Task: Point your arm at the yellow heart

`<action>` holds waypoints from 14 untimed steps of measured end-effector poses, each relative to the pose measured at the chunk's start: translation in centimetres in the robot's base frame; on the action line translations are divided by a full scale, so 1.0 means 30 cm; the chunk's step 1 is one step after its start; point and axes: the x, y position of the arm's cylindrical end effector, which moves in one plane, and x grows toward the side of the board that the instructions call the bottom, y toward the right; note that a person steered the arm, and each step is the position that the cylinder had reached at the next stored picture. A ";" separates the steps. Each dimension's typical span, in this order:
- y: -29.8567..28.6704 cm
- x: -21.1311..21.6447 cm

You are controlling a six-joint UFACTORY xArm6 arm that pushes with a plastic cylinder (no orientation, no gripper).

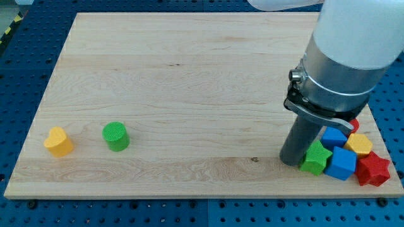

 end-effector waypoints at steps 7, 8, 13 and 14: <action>-0.607 -0.342; -0.707 -0.366; -1.164 -0.273; -1.198 -0.192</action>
